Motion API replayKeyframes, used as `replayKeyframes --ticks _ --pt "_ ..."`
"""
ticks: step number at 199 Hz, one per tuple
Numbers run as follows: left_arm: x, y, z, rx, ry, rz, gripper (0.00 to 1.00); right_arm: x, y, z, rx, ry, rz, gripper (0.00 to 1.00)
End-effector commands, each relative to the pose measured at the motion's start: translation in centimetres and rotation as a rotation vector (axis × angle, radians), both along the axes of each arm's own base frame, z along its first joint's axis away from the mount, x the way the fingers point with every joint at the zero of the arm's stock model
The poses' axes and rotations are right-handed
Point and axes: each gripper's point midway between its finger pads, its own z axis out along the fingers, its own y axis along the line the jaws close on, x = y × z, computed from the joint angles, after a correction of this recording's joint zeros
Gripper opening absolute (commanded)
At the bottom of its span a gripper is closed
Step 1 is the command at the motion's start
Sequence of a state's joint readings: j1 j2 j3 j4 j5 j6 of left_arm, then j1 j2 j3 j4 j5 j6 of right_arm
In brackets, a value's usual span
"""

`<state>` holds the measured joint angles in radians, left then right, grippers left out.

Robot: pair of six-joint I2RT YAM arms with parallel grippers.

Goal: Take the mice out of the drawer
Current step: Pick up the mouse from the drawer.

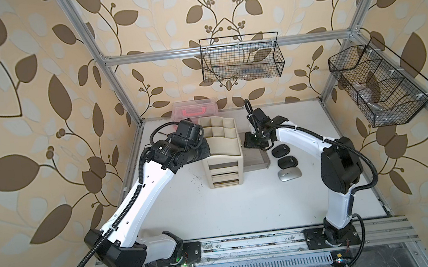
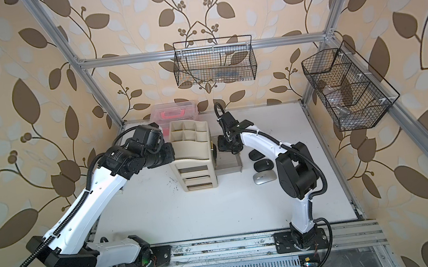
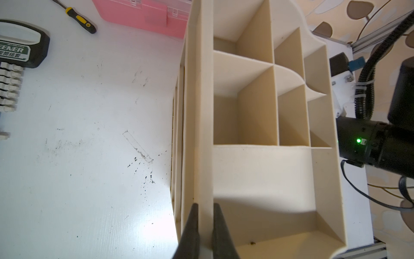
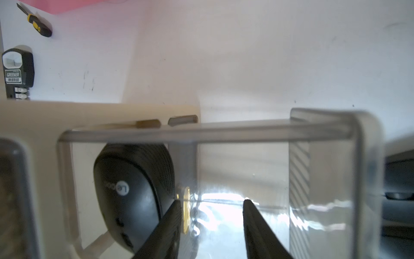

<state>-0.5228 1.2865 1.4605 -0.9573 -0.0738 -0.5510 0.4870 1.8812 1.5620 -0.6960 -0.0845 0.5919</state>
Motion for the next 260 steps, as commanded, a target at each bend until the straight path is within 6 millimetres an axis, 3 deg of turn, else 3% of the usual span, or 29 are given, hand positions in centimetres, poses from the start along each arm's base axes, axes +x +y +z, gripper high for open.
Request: replayKeyframes --ticks 1,14,34,57,122,143,181,216,240,260 --pt "0.6 -1.9 2.4 -0.098 -0.084 -0.059 0.00 -0.2 0.9 4.1 0.170 -0.058 0.002 0.47" --pt "0.5 -2.2 2.6 -0.115 -0.088 -0.078 0.00 0.3 1.8 4.7 0.283 -0.045 -0.008 0.44" --pt "0.2 -2.3 2.7 -0.105 -0.078 -0.096 0.00 1.5 1.1 4.3 0.273 -0.038 -0.063 0.39" --pt "-0.1 -2.4 2.8 -0.109 -0.073 -0.111 0.00 2.4 2.0 3.9 0.347 -0.032 -0.077 0.35" --pt "-0.2 -2.7 2.9 -0.130 -0.066 -0.116 0.00 3.1 3.0 1.7 0.435 0.025 -0.132 0.21" --pt "-0.3 -2.8 2.9 -0.140 -0.060 -0.120 0.00 3.3 3.9 1.8 0.490 0.029 -0.135 0.20" --pt "-0.3 -3.0 3.2 -0.158 -0.071 -0.124 0.00 3.3 4.8 0.4 0.487 0.057 -0.147 0.16" --pt "0.0 -2.3 2.9 -0.131 -0.071 -0.082 0.00 1.8 4.5 -1.6 0.418 0.111 -0.146 0.13" --pt "0.4 -1.0 2.2 -0.068 -0.070 -0.024 0.00 -0.4 3.8 -2.7 0.355 0.132 -0.131 0.12" --pt "0.5 -1.1 2.0 -0.072 -0.071 -0.026 0.00 -2.3 2.7 -3.3 0.315 0.151 -0.131 0.11"
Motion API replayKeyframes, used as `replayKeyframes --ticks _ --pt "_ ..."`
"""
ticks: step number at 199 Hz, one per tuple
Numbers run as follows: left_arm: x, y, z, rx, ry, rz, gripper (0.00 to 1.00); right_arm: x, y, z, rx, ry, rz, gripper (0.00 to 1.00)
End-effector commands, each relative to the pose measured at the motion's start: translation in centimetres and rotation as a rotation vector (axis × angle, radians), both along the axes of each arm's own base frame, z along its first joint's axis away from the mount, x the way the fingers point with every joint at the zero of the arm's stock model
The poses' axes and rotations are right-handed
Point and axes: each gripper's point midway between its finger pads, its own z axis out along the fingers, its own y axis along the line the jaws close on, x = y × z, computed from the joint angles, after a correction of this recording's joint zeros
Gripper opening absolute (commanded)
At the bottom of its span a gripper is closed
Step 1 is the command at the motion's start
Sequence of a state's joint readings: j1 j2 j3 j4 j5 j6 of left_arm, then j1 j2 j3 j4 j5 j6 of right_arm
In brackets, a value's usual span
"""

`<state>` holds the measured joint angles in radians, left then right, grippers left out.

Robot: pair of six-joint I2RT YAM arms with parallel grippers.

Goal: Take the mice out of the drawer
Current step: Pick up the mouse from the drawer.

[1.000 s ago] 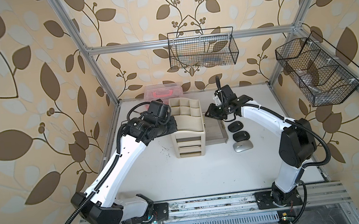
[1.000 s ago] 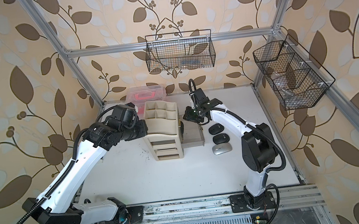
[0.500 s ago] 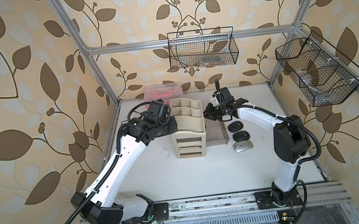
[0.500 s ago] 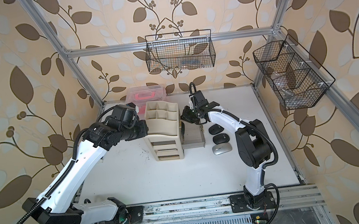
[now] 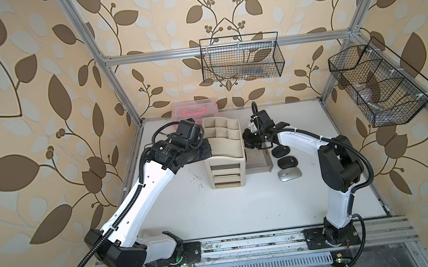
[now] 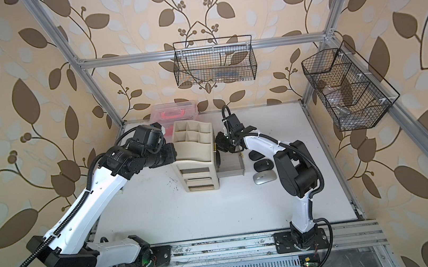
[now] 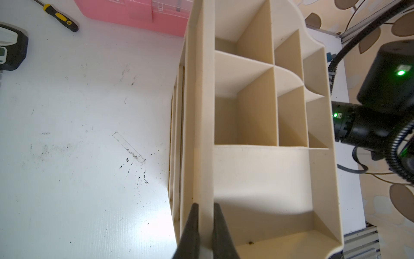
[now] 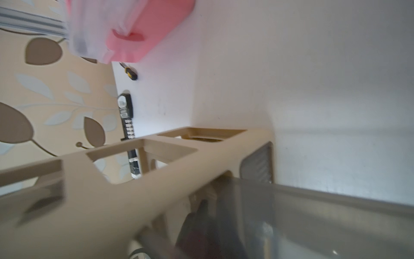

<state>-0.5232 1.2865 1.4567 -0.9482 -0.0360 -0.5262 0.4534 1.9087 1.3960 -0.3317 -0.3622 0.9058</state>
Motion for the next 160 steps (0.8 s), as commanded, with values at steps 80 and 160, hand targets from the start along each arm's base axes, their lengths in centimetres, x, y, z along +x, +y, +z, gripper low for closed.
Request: replayKeyframes --ticks 80,160 --pt "0.7 -0.9 1.8 -0.073 -0.063 0.005 0.00 -4.4 -3.0 2.5 -0.047 -0.021 0.030 0.14" --pt "0.6 -1.6 1.6 -0.097 -0.053 -0.024 0.00 -2.5 0.4 1.1 -0.003 0.045 0.135 0.14"
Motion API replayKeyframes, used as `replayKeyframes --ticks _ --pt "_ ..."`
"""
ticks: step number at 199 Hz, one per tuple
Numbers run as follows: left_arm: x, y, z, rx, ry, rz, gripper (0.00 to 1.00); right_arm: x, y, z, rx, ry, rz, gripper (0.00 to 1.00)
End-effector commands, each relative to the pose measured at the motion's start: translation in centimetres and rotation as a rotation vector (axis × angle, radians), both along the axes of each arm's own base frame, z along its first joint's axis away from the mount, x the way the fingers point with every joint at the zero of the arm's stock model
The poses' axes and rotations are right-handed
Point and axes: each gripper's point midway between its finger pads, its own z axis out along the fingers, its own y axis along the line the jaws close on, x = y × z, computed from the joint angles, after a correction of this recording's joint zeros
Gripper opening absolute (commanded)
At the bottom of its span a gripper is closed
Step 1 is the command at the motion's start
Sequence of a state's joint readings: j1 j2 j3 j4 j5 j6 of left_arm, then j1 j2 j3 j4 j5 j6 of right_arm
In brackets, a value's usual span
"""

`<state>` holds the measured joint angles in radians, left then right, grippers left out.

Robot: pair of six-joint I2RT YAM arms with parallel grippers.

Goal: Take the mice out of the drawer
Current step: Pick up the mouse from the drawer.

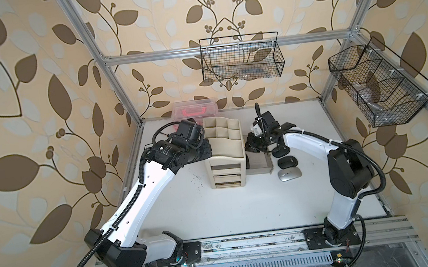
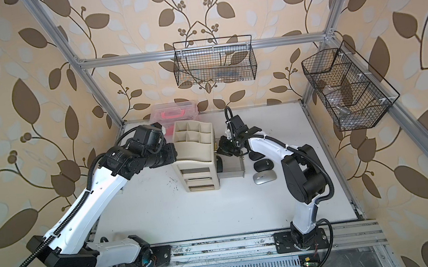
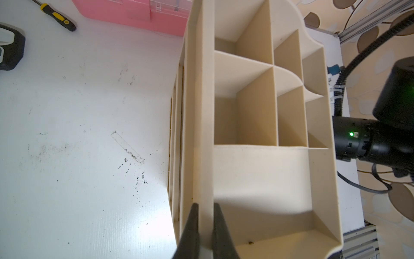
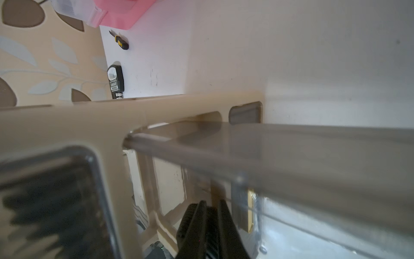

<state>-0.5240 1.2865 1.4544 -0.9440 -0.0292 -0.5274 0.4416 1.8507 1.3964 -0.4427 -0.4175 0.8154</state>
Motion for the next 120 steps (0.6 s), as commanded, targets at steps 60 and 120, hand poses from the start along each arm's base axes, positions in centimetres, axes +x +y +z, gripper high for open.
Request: replayKeyframes --ticks 60,120 --pt "0.7 -0.3 1.5 -0.045 -0.063 0.021 0.00 -2.3 2.1 -1.1 -0.016 0.072 0.148 0.14" --pt "1.0 0.8 0.5 0.024 -0.042 0.063 0.00 -4.9 -1.8 -0.7 -0.092 0.067 0.169 0.14"
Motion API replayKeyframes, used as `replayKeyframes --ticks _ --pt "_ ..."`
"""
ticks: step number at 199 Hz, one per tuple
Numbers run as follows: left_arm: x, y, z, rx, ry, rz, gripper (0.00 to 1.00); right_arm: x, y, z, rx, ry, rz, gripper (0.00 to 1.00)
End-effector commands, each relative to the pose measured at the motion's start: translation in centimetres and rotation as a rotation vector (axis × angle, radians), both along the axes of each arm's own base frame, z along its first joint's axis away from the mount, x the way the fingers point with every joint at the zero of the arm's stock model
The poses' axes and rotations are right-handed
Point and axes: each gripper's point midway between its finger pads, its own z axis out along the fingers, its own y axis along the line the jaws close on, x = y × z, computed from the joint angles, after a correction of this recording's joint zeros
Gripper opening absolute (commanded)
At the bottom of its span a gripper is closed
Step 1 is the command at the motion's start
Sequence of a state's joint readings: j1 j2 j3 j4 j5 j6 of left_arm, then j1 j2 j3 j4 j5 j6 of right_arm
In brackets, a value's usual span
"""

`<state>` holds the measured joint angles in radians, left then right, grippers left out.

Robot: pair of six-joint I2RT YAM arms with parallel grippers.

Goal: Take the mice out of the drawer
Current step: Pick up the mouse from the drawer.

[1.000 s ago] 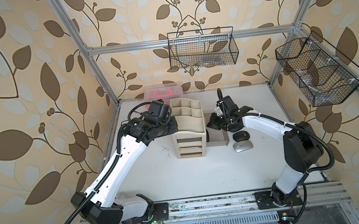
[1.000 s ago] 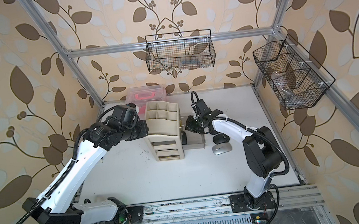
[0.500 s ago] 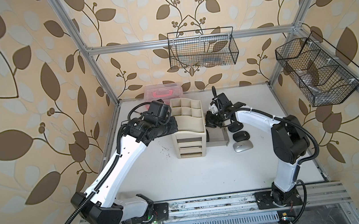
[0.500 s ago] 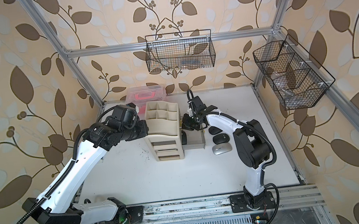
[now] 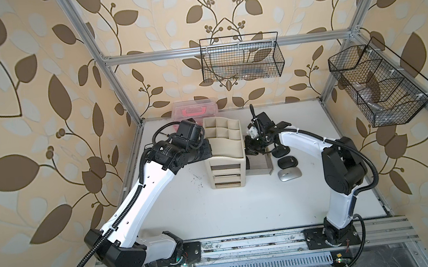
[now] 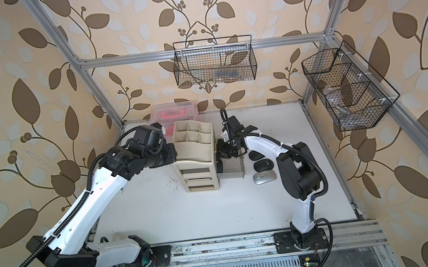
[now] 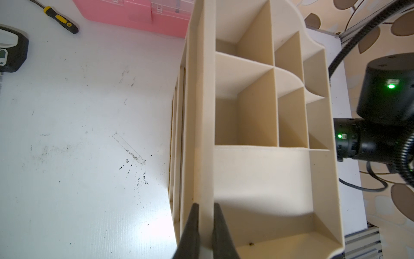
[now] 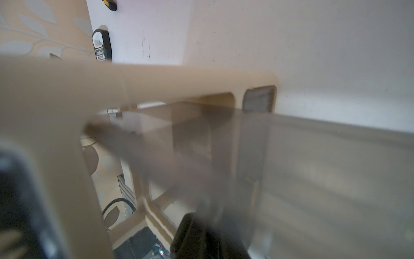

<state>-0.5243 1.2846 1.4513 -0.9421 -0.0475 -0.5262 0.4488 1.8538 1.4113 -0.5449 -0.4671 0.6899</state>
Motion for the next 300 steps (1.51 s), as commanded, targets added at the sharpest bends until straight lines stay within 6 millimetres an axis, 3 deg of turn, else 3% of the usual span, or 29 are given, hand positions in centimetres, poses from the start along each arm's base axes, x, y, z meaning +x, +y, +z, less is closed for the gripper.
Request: replayKeyframes --ticks 1,33,71,127,197,226,245,273,300 --pt "0.8 0.6 0.6 0.011 -0.035 0.053 0.00 -2.8 -2.1 -0.1 -0.063 0.038 0.038 0.14" --pt "0.8 0.1 0.7 -0.007 -0.032 0.035 0.00 -2.8 -5.4 0.9 -0.153 -0.005 -0.023 0.14" --pt "0.8 -0.6 1.0 -0.038 -0.033 0.015 0.00 -2.5 -4.1 3.0 -0.158 -0.054 -0.013 0.25" --pt "0.7 -0.6 1.0 -0.038 -0.035 0.010 0.00 -2.3 -2.4 1.8 -0.165 -0.034 0.014 0.45" --pt "0.9 -1.0 1.1 -0.059 -0.041 0.001 0.00 -3.3 0.0 0.1 -0.151 0.007 0.072 0.58" --pt "1.0 -0.8 1.0 -0.053 -0.044 0.015 0.00 -3.5 -1.3 -1.3 -0.243 0.010 0.056 0.63" --pt "1.1 -0.2 1.1 -0.038 -0.049 0.045 0.00 -3.8 -3.1 -1.8 -0.341 0.000 0.027 0.63" --pt "1.1 -0.7 1.0 -0.075 -0.044 0.050 0.00 -3.7 -5.9 -0.5 -0.436 -0.052 -0.052 0.63" --pt "1.2 -1.4 1.0 -0.093 -0.045 0.052 0.00 -3.3 -5.2 1.1 -0.354 -0.067 -0.081 0.63"
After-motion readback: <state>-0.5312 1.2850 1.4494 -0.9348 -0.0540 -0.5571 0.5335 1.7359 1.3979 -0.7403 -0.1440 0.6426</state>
